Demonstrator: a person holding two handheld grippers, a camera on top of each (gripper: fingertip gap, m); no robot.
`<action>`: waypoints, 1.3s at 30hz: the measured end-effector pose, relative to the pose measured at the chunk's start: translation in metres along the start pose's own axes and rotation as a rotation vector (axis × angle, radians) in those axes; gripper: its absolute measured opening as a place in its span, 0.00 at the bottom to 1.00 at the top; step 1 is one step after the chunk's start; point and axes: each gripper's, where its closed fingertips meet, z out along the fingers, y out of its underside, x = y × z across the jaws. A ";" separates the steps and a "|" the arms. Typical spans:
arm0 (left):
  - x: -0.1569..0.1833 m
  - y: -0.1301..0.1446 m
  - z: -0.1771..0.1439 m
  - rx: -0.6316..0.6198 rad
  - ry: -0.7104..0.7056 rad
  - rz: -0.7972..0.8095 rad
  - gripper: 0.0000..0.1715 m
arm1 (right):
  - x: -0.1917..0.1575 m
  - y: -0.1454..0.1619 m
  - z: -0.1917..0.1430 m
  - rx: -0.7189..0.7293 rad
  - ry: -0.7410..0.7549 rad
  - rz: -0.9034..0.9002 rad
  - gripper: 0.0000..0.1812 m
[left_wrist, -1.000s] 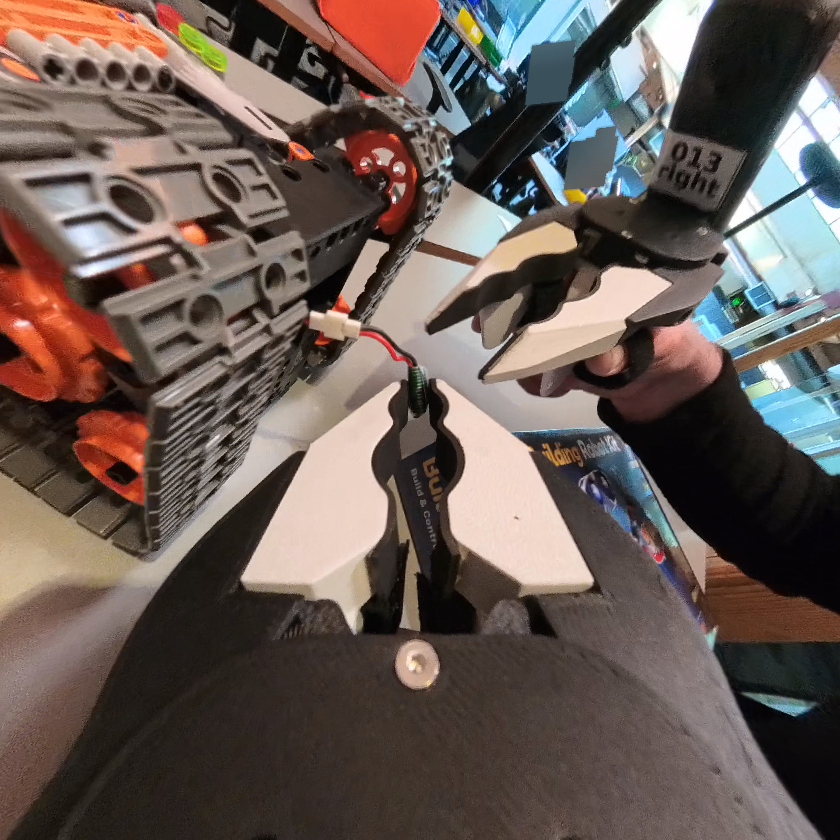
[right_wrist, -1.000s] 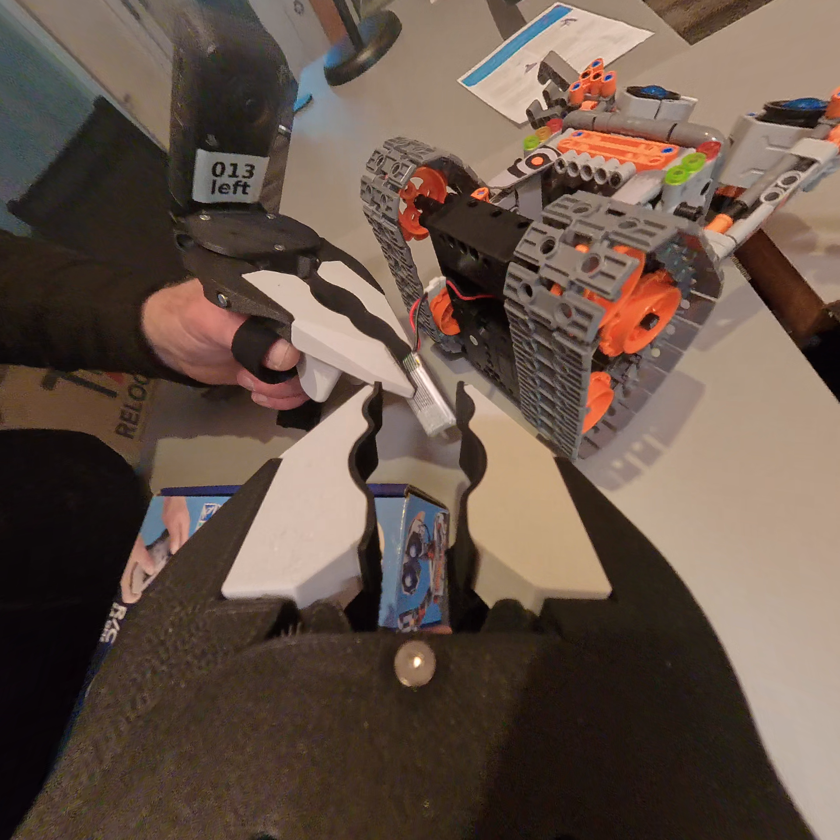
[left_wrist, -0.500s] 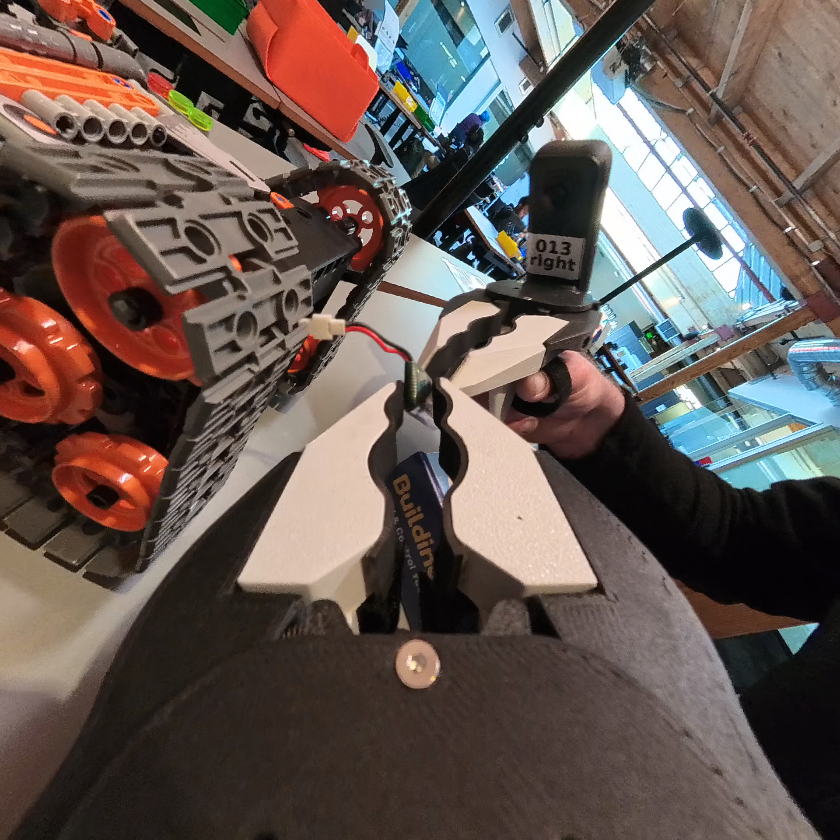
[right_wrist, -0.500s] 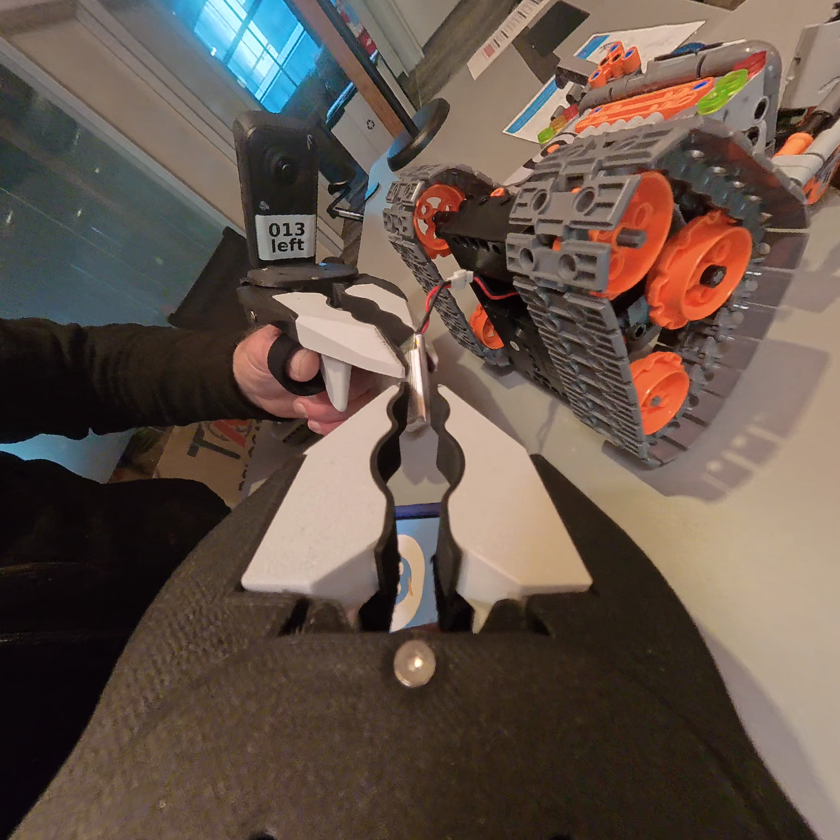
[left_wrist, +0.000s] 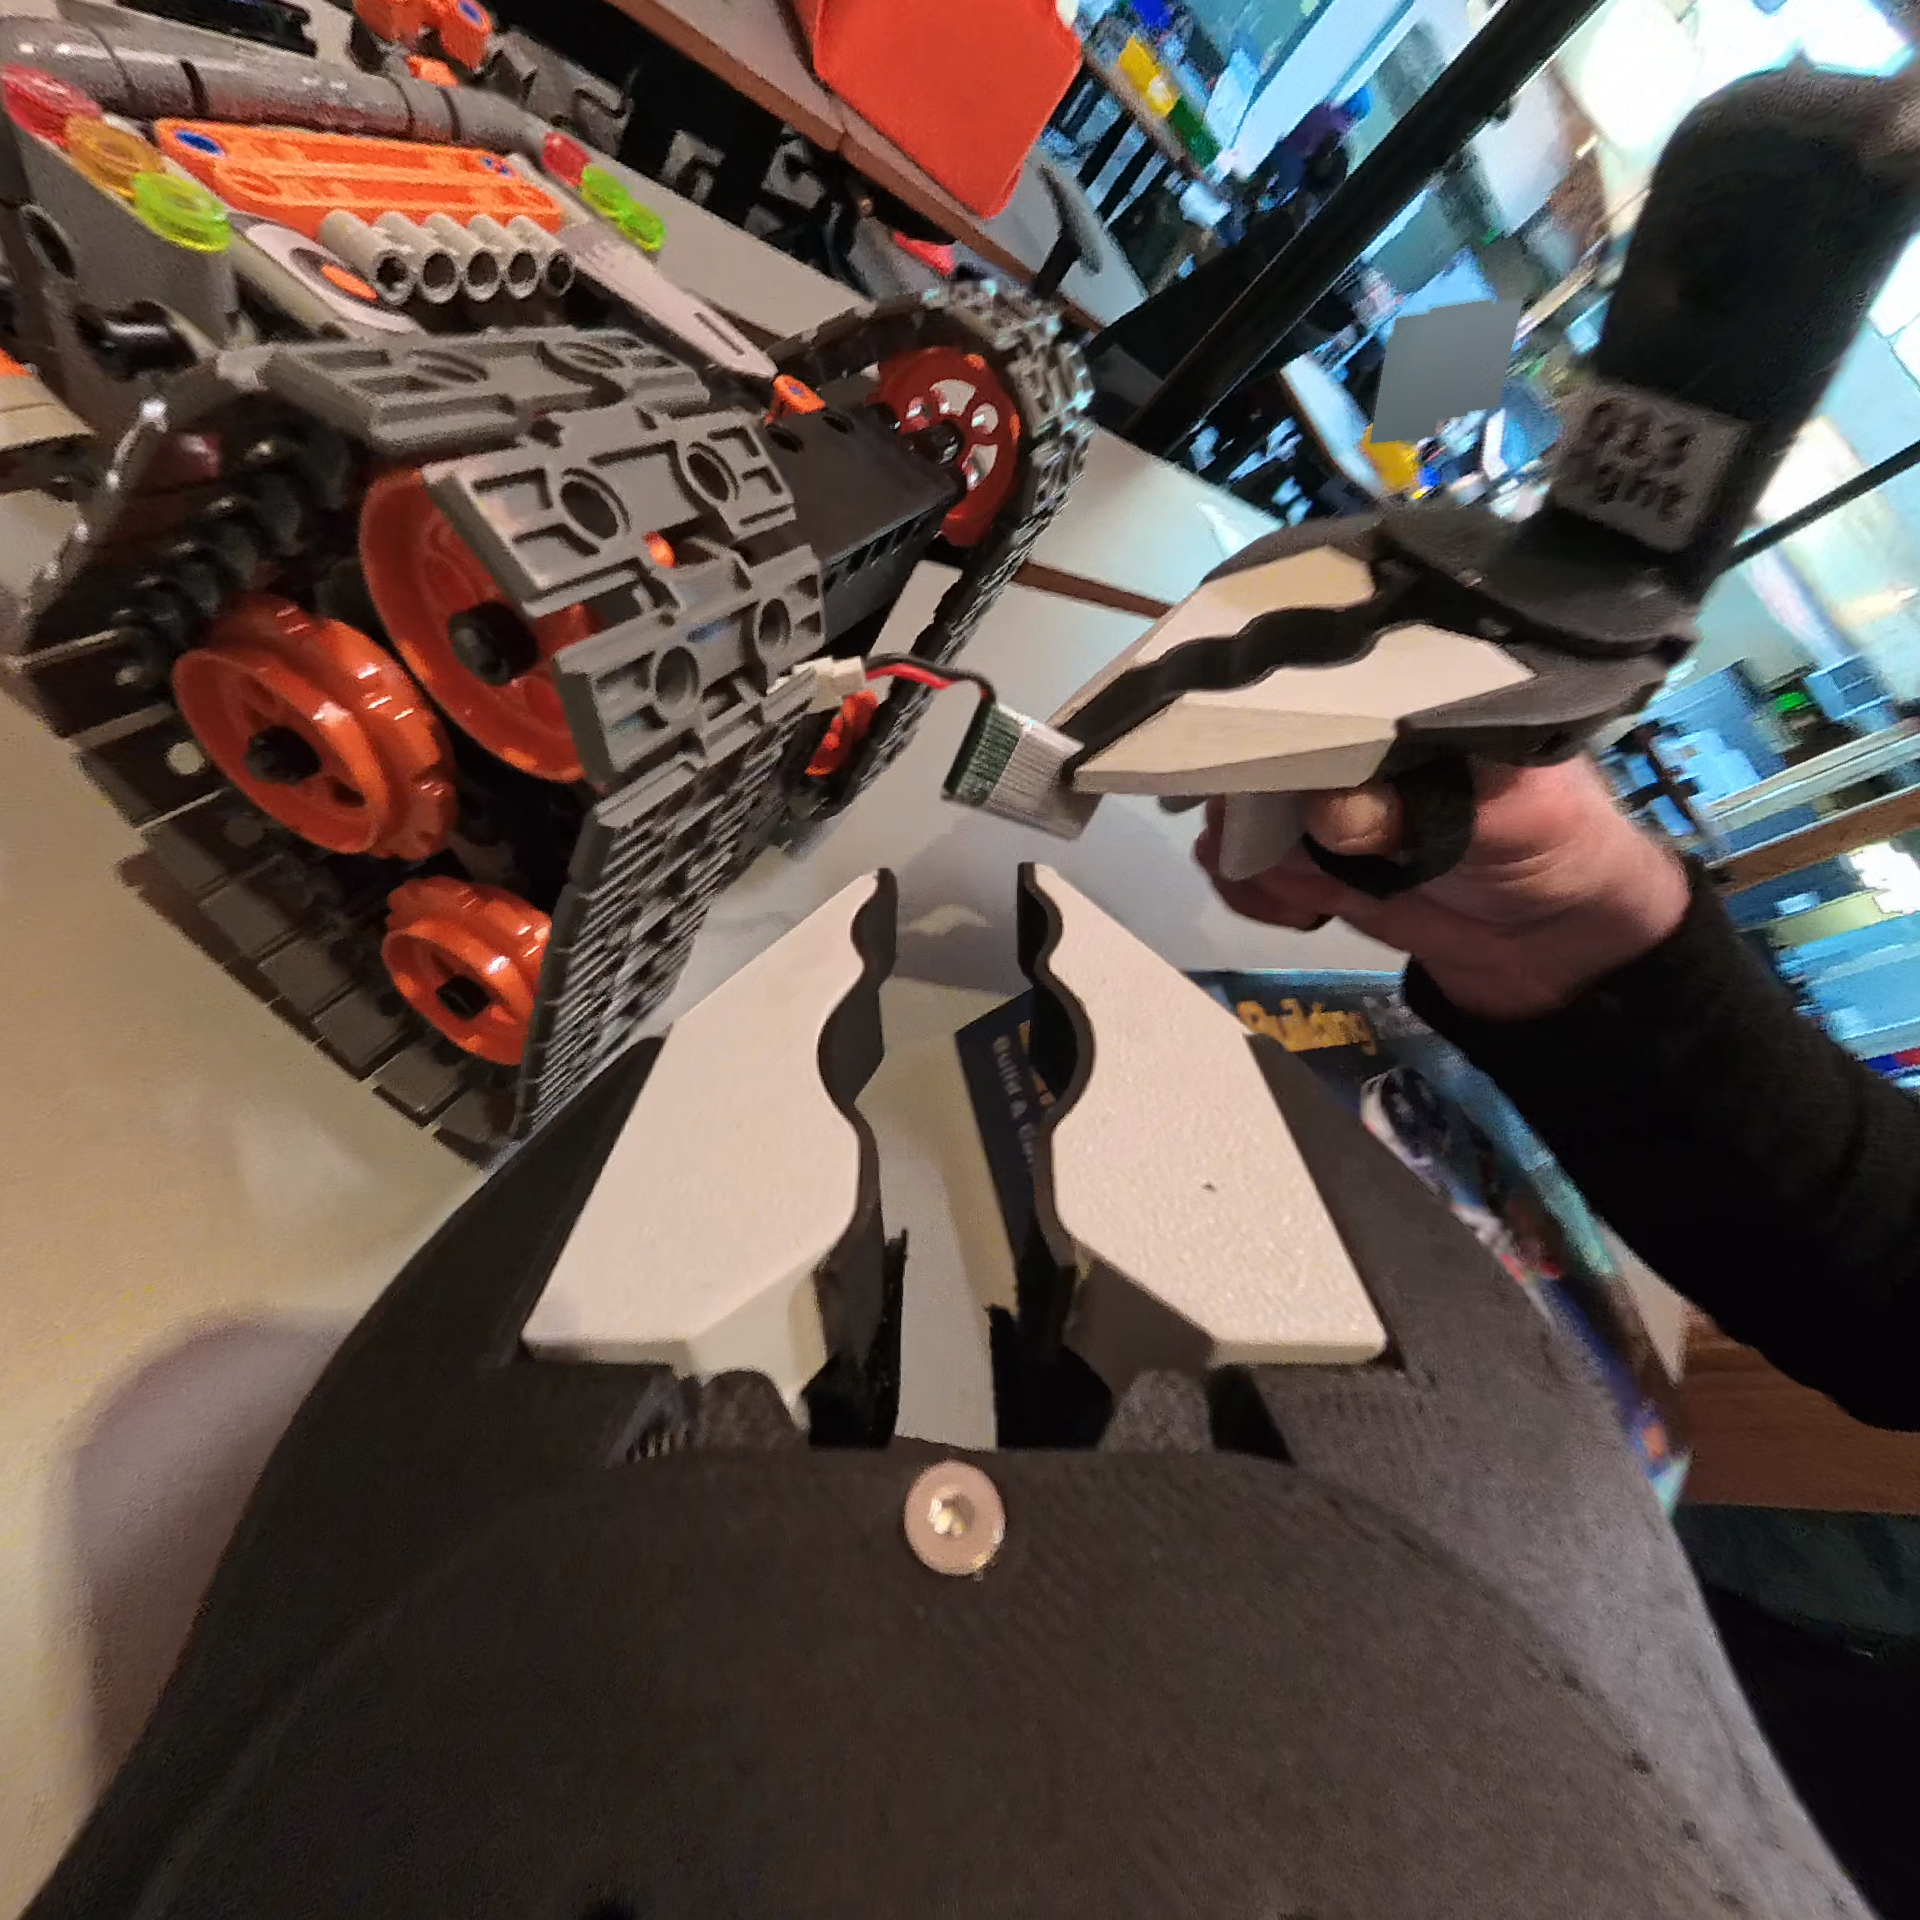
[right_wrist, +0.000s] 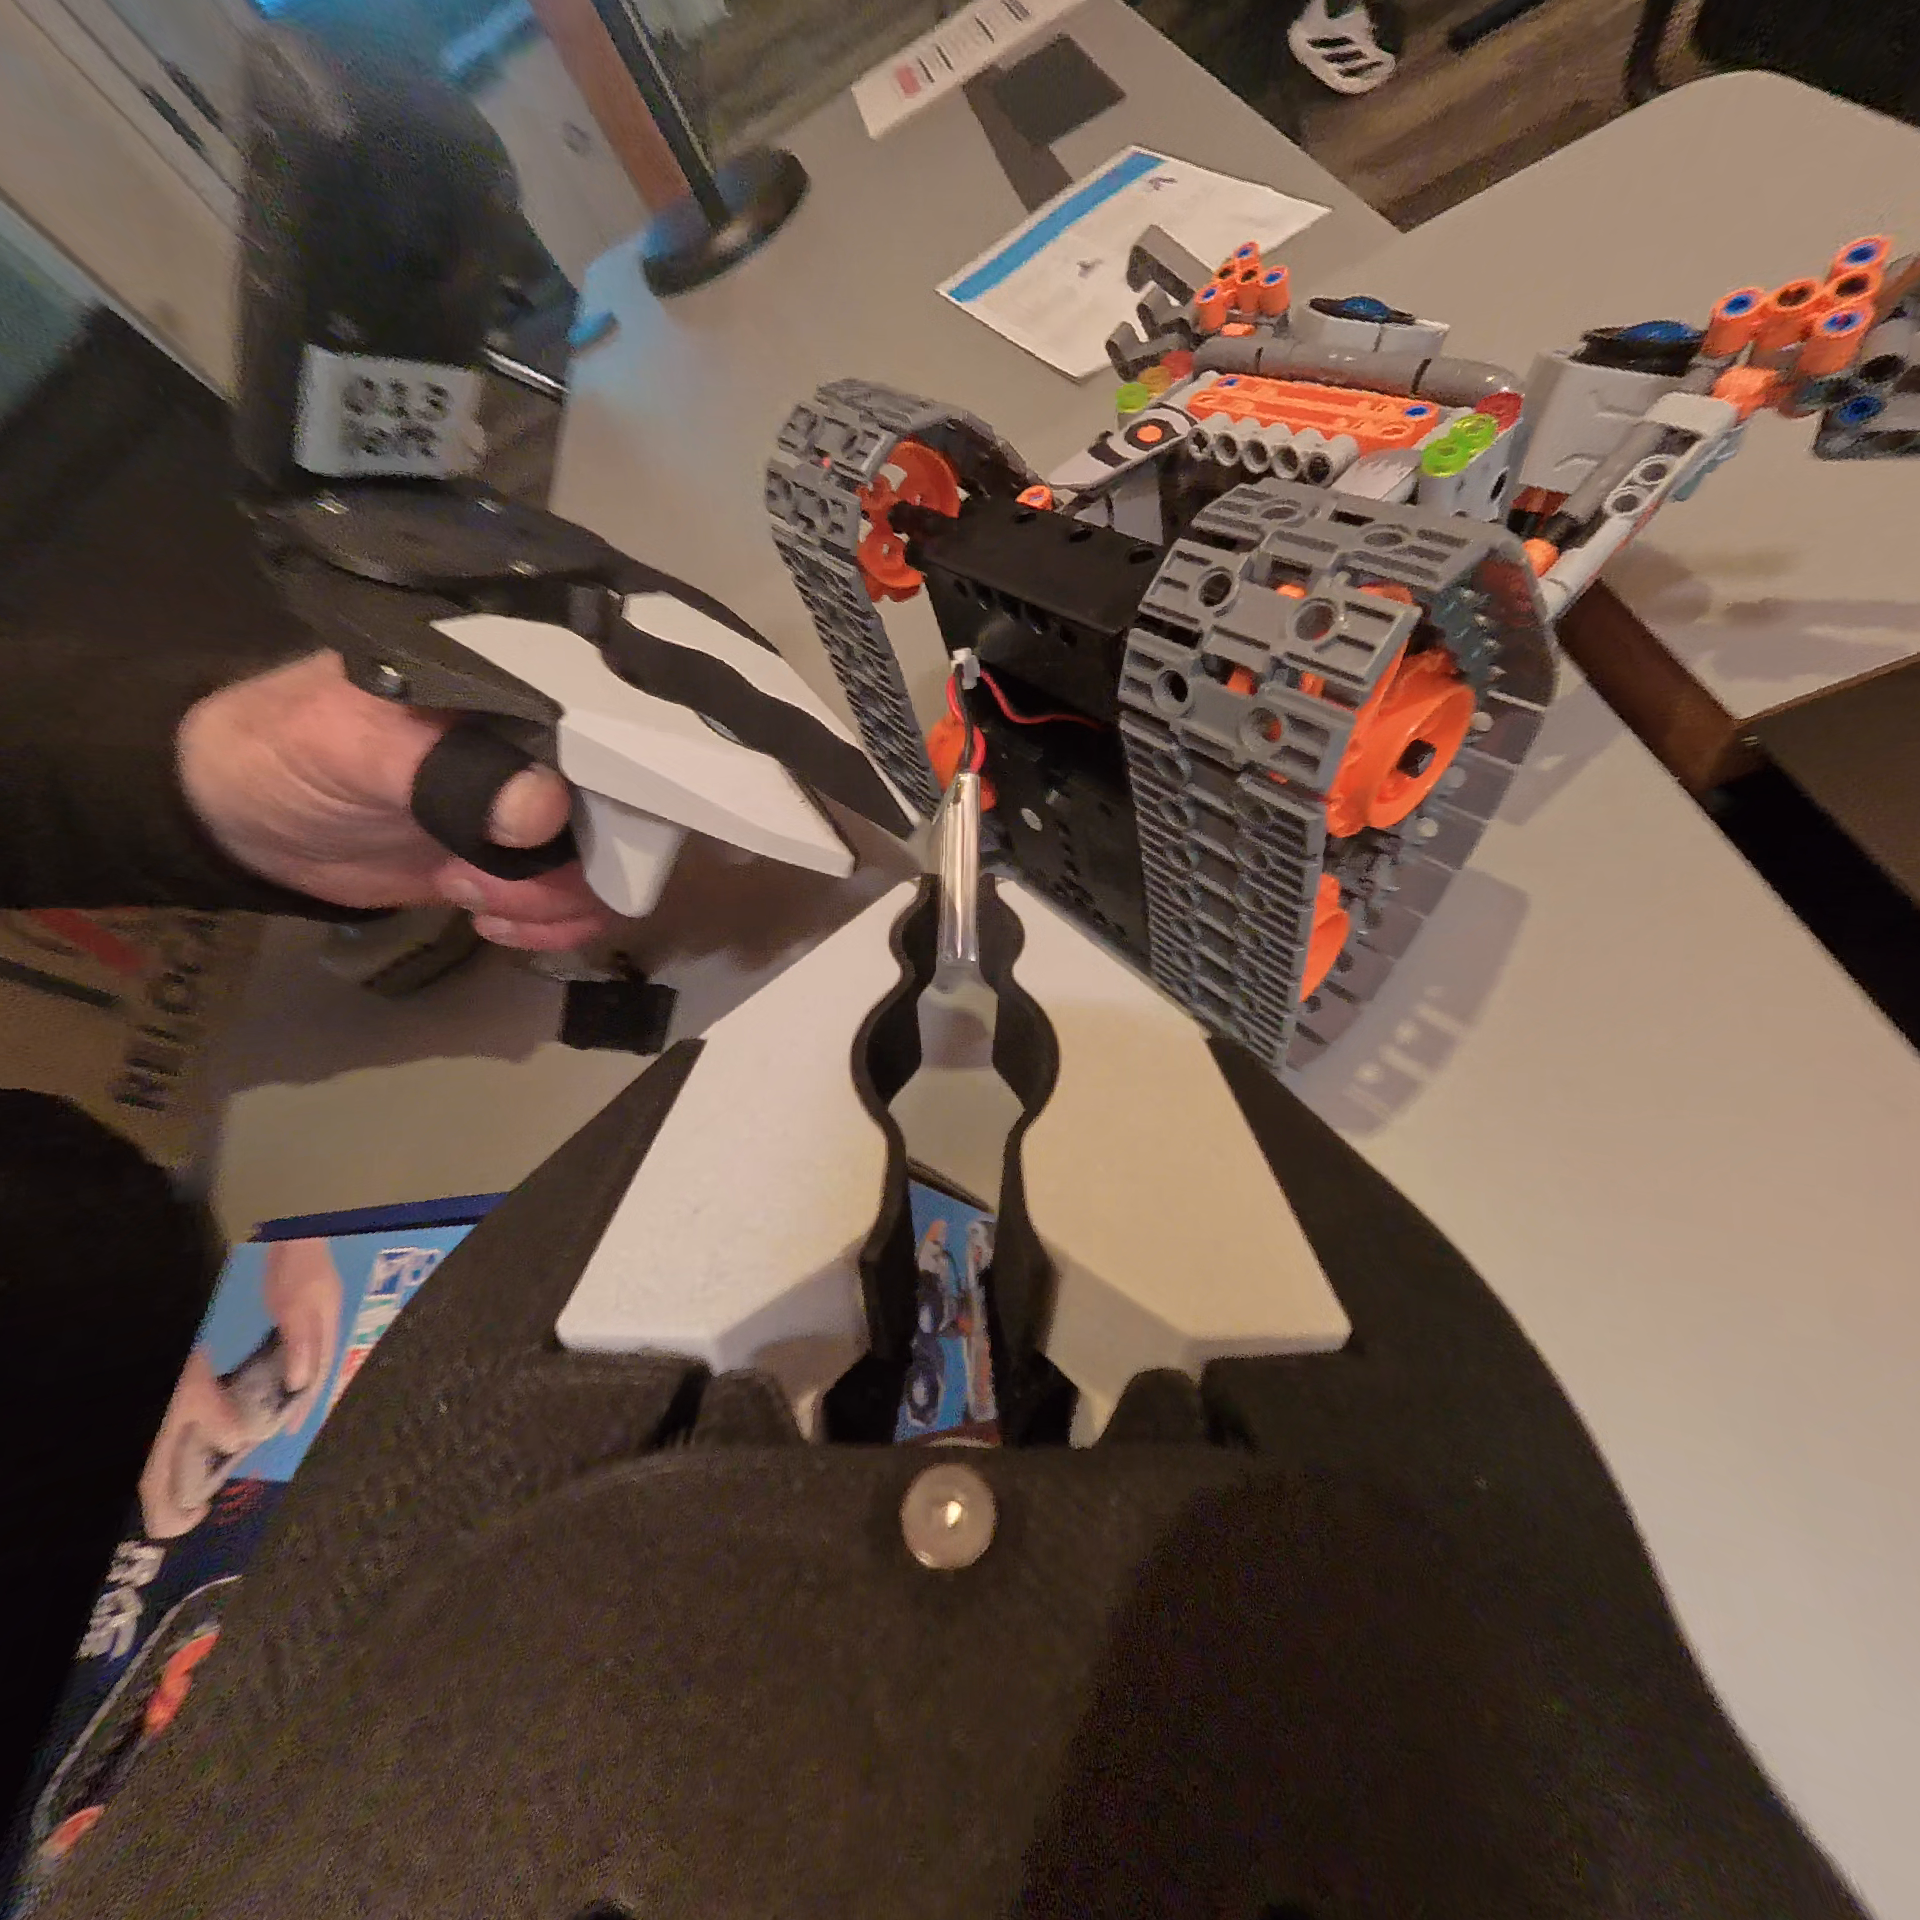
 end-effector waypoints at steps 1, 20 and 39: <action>-0.004 0.002 -0.003 -0.017 -0.043 0.037 0.13 | 0.003 0.001 0.001 -0.018 0.040 -0.026 0.02; -0.054 -0.050 -0.038 -0.107 -0.339 0.602 0.35 | 0.004 -0.005 0.025 -0.104 0.283 -0.200 0.02; -0.047 -0.032 -0.039 -0.137 -0.252 0.520 0.22 | 0.014 0.001 0.018 -0.105 0.344 -0.217 0.02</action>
